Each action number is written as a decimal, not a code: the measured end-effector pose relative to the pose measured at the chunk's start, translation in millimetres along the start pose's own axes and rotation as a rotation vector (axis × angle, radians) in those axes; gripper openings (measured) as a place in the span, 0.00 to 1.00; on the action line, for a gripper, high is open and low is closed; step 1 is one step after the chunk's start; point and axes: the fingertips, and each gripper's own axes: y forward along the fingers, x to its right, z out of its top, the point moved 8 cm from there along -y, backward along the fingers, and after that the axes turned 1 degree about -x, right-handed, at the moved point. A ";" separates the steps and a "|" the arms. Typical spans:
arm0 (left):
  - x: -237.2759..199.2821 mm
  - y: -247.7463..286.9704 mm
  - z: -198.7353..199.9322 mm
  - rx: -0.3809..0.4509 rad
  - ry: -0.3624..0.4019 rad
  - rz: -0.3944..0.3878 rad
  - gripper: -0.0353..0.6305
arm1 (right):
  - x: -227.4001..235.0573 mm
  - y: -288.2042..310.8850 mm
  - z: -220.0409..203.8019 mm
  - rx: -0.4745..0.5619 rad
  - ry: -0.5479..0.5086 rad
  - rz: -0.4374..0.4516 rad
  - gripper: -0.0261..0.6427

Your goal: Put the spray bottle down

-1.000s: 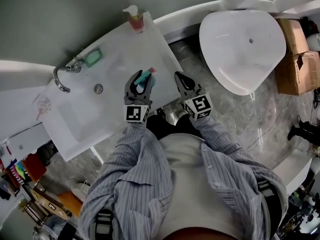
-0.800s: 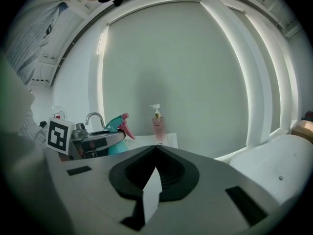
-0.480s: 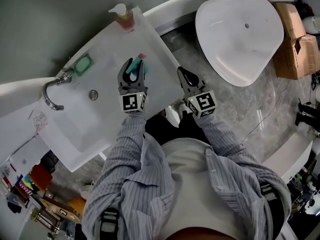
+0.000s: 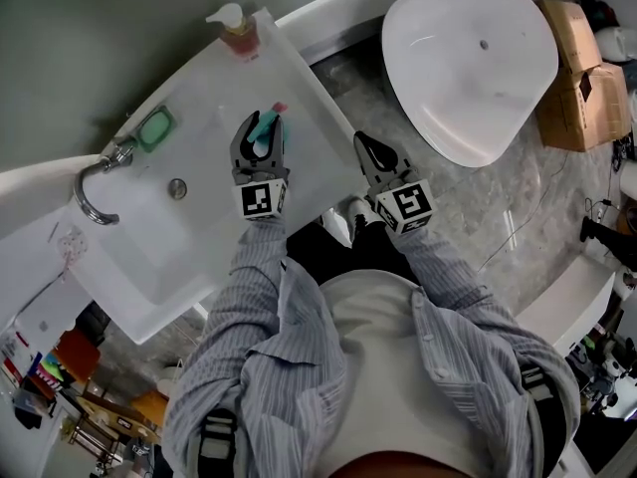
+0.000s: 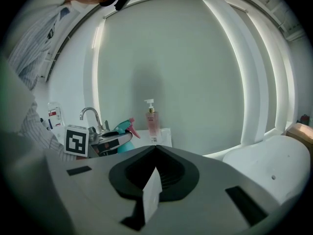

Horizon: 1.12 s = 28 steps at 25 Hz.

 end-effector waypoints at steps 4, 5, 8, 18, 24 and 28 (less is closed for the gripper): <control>4.8 -4.4 -3.8 -0.011 0.015 -0.010 0.27 | -0.3 -5.4 0.4 0.000 -0.007 0.006 0.06; 5.3 -5.2 -3.1 -0.009 0.014 -0.006 0.27 | -0.6 -7.5 0.4 -0.001 -0.010 0.009 0.06; 7.1 -6.3 -4.3 -0.012 0.011 -0.005 0.27 | -1.0 -14.3 -0.1 -0.001 -0.017 0.014 0.06; 8.5 -12.9 -2.4 -0.034 -0.003 0.005 0.33 | 4.0 -29.1 3.2 0.011 -0.028 0.010 0.06; 12.3 -27.9 -6.3 -0.055 0.004 0.040 0.33 | 6.0 -37.8 4.8 0.019 -0.032 0.014 0.06; 14.5 -50.7 -7.7 -0.063 0.001 0.089 0.32 | 4.4 -41.5 5.6 0.029 -0.036 0.035 0.06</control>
